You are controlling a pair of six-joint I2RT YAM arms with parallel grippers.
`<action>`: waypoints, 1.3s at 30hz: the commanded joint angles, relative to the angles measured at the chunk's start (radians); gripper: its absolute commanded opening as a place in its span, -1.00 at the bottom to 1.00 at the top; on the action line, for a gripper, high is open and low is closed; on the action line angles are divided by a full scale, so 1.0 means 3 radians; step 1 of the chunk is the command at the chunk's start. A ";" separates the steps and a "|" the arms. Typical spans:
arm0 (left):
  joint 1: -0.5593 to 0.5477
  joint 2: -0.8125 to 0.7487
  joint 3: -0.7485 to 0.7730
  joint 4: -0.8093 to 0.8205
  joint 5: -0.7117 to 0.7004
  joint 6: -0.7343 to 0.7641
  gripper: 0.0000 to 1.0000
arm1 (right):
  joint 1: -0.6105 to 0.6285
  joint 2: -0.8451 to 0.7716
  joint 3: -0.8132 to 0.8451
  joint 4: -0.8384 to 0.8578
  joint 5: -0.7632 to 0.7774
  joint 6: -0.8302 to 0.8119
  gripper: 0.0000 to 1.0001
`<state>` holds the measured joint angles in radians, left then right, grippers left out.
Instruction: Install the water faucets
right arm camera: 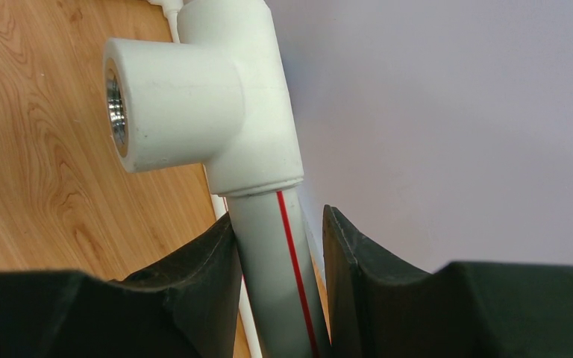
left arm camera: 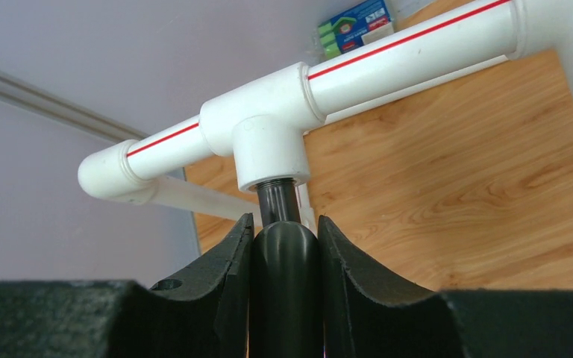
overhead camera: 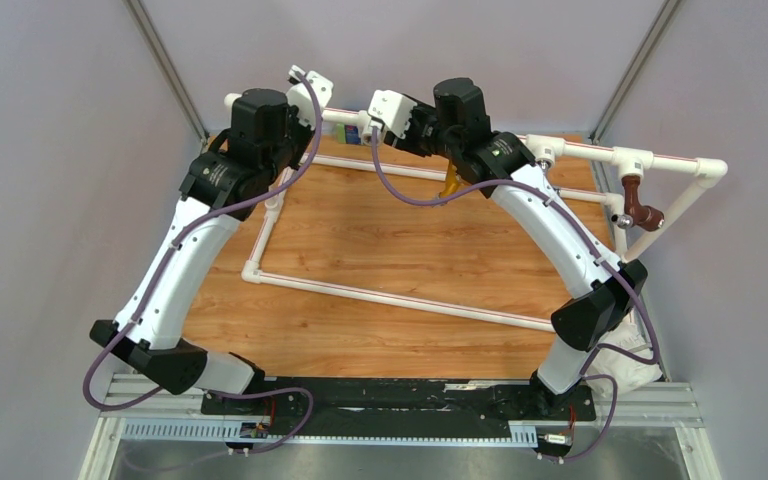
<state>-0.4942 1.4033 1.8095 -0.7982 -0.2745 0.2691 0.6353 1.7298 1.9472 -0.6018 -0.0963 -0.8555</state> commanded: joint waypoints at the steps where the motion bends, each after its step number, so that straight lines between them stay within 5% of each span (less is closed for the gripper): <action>1: -0.0546 0.0220 0.0048 -0.0187 0.0577 -0.0017 -1.00 | 0.0219 0.0206 -0.0017 0.0099 -0.0374 0.0428 -0.85; 6: -0.0618 0.0267 -0.0064 -0.0136 0.0873 -0.0237 -0.99 | 0.0219 0.0191 -0.0048 0.0104 -0.0344 0.0413 -0.85; 10: -0.0623 0.0190 -0.0039 -0.0049 0.0925 -0.0416 -0.55 | 0.0219 0.0196 -0.0053 0.0099 -0.0349 0.0413 -0.85; 22: -0.0618 -0.0050 0.0339 -0.0100 -0.0235 -0.0140 0.51 | 0.0219 0.0176 -0.0069 0.0104 -0.0339 0.0413 -0.85; 32: -0.0618 0.0226 0.0191 -0.0162 -0.0956 0.0161 0.48 | 0.0219 0.0140 -0.0099 0.0109 -0.0313 0.0392 -0.85; 39: -0.0613 0.0226 0.0084 -0.0167 -0.1233 0.0294 0.01 | 0.0219 0.0140 -0.0120 0.0119 -0.0313 0.0387 -0.85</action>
<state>-0.6670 1.4620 1.8671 -0.8207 -0.6247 0.3290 0.6403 1.7287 1.9450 -0.6003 -0.0967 -0.8574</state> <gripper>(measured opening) 0.582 0.419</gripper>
